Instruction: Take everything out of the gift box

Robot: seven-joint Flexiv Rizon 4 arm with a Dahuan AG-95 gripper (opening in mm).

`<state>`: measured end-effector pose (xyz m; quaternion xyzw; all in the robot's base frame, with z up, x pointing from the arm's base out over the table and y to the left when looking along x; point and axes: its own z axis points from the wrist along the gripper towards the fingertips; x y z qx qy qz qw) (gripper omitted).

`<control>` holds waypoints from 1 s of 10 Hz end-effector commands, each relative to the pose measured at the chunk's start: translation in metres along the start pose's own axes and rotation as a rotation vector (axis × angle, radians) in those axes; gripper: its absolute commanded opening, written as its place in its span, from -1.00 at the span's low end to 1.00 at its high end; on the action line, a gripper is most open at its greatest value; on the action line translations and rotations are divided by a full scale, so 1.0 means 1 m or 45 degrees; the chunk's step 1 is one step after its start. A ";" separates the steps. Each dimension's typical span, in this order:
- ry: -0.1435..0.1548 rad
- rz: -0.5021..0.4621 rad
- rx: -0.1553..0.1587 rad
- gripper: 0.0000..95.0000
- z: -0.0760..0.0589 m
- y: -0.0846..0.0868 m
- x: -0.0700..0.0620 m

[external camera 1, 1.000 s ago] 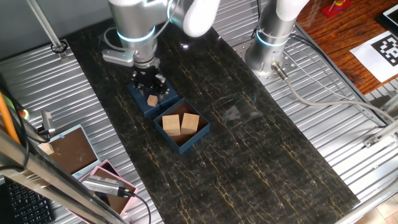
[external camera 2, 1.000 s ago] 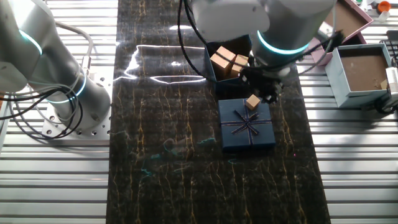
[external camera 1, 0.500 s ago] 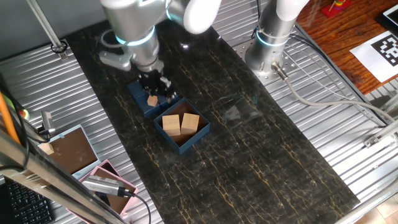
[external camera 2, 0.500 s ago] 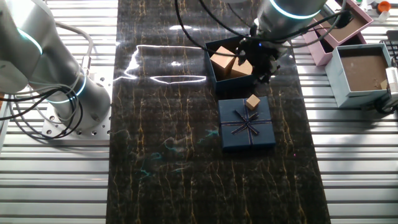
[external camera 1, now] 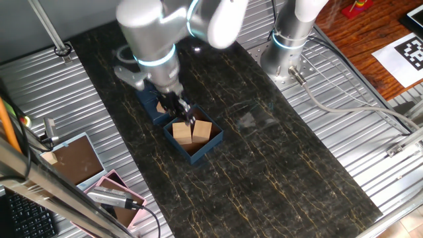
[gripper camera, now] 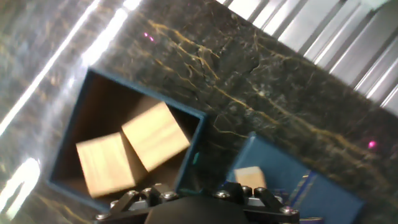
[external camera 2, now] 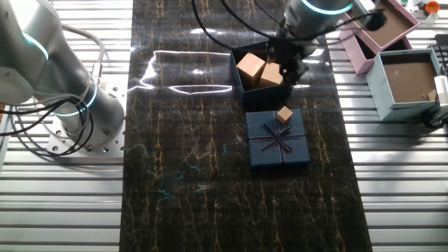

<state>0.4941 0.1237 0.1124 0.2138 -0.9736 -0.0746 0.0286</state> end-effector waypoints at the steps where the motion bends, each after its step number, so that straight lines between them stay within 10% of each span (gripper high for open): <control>1: -0.009 -0.009 0.001 0.20 0.009 0.006 -0.005; 4: -0.051 -0.004 0.026 0.20 0.017 0.008 0.002; 5: -0.069 0.022 0.066 0.60 0.018 0.008 0.003; 6: -0.077 0.087 0.080 0.60 0.018 0.008 0.003; 7: -0.062 0.146 0.080 0.20 0.018 0.008 0.003; 10: -0.033 0.243 0.073 0.20 0.023 0.006 0.008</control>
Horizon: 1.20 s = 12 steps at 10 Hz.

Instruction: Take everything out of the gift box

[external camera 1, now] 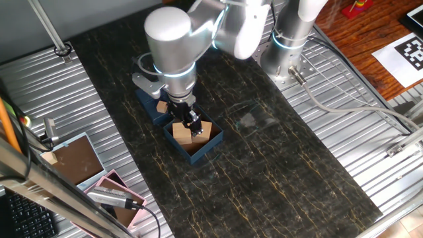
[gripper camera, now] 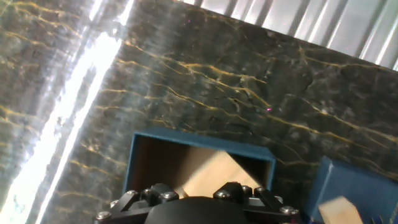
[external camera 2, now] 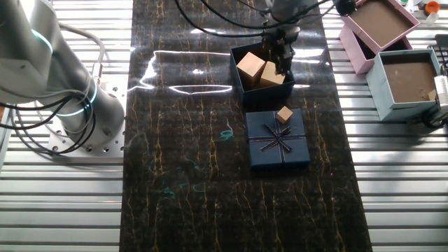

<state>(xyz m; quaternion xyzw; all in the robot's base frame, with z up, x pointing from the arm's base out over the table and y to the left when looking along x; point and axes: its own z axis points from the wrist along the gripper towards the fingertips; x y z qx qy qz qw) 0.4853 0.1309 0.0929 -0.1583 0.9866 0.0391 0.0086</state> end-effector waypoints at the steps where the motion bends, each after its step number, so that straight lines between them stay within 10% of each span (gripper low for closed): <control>1: 0.059 0.154 -0.039 0.20 0.005 -0.002 0.006; 4: 0.058 0.304 -0.071 0.20 0.011 -0.006 0.006; 5: 0.050 0.337 -0.076 0.60 0.014 -0.007 0.005; 12: 0.024 0.346 -0.063 0.60 0.027 -0.015 -0.002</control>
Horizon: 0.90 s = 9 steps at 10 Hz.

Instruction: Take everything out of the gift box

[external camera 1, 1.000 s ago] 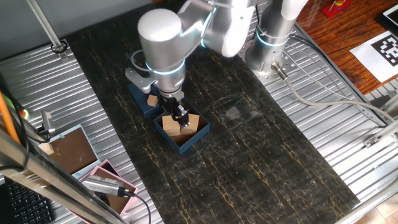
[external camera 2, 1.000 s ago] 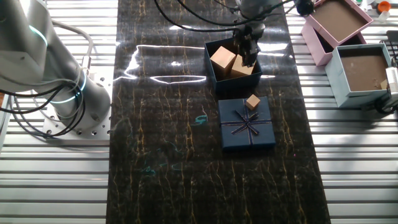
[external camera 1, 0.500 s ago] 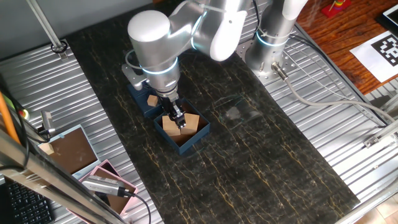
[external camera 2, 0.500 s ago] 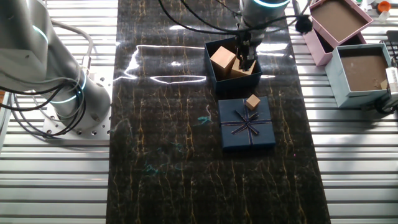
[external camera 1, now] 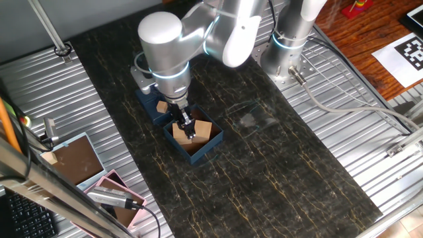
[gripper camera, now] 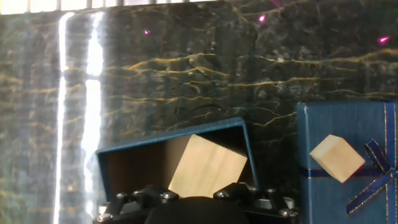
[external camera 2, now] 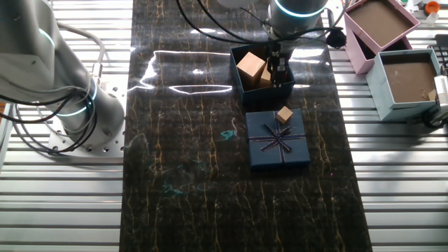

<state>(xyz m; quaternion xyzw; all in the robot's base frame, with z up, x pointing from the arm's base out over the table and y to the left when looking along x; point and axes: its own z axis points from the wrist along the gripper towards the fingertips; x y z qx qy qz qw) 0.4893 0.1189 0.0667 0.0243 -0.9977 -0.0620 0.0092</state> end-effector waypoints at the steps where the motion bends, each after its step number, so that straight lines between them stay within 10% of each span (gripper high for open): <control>1: 0.001 0.001 -0.001 0.60 0.005 -0.001 -0.004; 9: 0.000 0.004 0.027 0.60 0.011 0.000 -0.006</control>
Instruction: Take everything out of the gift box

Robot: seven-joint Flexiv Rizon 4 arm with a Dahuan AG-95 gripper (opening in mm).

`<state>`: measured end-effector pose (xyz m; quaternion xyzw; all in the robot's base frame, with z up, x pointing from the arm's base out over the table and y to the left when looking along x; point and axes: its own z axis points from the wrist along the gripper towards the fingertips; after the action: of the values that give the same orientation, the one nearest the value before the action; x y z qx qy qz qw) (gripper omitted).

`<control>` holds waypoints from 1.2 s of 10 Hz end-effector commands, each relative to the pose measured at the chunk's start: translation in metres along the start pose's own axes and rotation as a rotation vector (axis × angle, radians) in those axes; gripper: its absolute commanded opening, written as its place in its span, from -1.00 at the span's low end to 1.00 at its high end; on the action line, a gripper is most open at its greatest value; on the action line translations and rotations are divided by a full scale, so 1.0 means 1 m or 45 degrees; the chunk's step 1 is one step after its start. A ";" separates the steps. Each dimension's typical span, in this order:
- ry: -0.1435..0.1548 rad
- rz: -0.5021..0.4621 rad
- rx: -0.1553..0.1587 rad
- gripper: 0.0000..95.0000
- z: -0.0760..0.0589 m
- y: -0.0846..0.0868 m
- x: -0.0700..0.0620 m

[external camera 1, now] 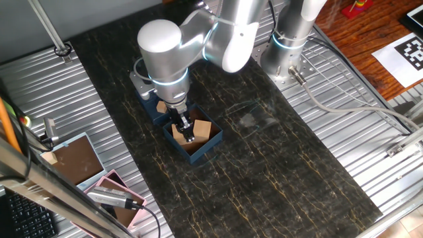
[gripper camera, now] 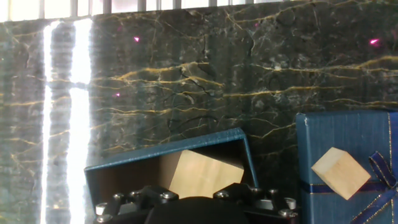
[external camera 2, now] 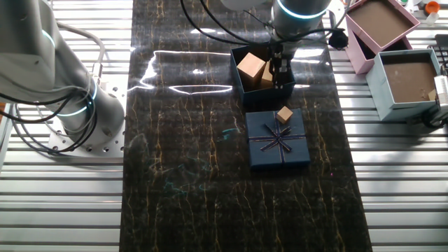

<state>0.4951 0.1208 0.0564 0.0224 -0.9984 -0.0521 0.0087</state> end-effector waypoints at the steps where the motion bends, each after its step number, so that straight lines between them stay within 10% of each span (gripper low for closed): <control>1: 0.000 -0.002 0.003 0.60 0.003 -0.001 -0.001; 3: -0.001 -0.003 0.004 0.60 0.007 -0.002 -0.002; 4: 0.001 0.002 0.006 0.20 0.010 -0.002 -0.002; 5: 0.004 0.008 0.006 -1.00 0.010 -0.002 -0.002; 12: 0.053 -0.121 0.043 -1.00 -0.022 0.007 0.008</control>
<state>0.4883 0.1247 0.0789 0.0703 -0.9966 -0.0345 0.0255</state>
